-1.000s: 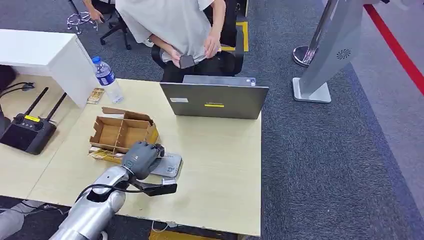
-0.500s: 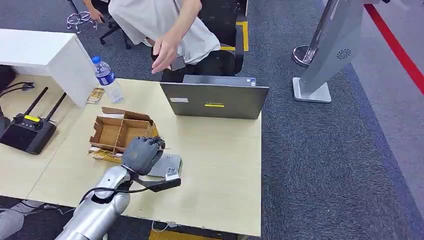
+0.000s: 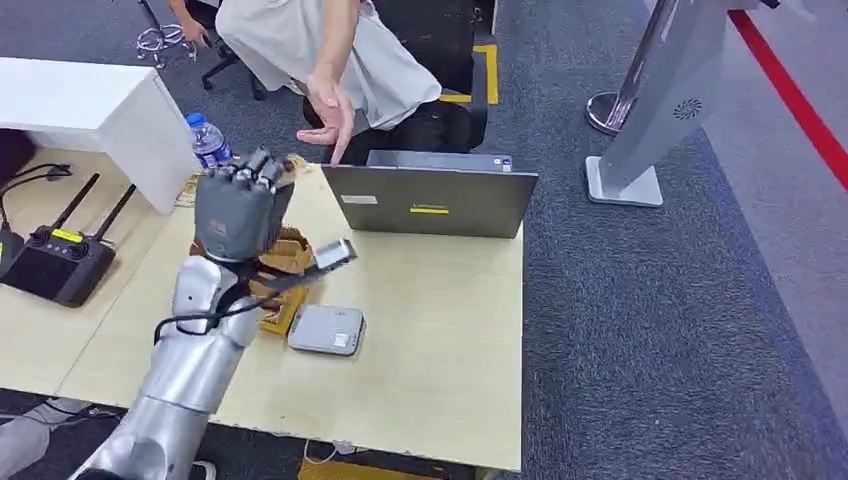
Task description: Pass the card to the sensor for recognition and then transmit it.
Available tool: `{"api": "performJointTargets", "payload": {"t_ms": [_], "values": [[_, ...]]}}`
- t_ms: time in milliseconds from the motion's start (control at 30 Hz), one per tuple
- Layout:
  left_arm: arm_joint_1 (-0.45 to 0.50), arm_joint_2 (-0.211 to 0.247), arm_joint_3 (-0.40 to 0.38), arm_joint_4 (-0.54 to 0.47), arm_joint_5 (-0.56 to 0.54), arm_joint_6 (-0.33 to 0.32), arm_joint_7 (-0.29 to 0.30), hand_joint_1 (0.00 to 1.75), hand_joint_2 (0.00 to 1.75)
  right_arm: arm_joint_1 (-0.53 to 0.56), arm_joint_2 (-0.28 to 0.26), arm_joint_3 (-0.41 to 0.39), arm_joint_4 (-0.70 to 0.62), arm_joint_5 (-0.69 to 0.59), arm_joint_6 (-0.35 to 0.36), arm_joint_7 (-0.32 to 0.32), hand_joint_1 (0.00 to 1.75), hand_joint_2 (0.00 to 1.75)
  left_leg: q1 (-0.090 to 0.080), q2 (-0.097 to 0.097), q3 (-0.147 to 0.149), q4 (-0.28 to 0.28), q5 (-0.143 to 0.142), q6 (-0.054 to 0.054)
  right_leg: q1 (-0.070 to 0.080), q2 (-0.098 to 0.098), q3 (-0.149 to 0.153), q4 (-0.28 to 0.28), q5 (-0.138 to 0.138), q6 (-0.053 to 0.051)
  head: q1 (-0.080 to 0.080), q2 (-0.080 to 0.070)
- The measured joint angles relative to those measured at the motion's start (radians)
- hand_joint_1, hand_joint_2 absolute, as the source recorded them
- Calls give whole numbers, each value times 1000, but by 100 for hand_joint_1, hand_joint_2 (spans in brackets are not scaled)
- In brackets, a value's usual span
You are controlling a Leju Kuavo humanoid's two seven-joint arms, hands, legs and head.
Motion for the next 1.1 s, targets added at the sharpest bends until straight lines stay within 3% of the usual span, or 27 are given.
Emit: {"api": "performJointTargets", "payload": {"t_ms": [200,467,500,800,1100], "values": [[-239,1,40,236,8,-30,48,175,175,-29,9,30,0,1,16,6,0,0,0,-1,-1,0,2,0,0,0,0,0,1,0,0,0],[-337,0,43,353,11,-55,54,175,175,-33,12,45,0,1,17,6,0,0,-1,-1,-2,0,1,1,0,0,-1,0,1,0,0,0],[-340,0,43,359,11,-55,56,0,175,-33,13,45,0,1,17,6,0,0,-1,-1,-2,0,1,1,0,0,-2,0,1,0,0,0],[-351,-5,43,376,66,-137,66,0,175,-33,14,50,0,0,16,3,0,0,-1,0,-3,0,1,1,0,0,-3,0,1,0,0,0],[-297,0,43,275,111,-212,59,0,175,-16,14,46,0,-3,5,0,0,0,-1,0,-3,0,1,1,0,0,-2,0,1,0,0,0]]}}
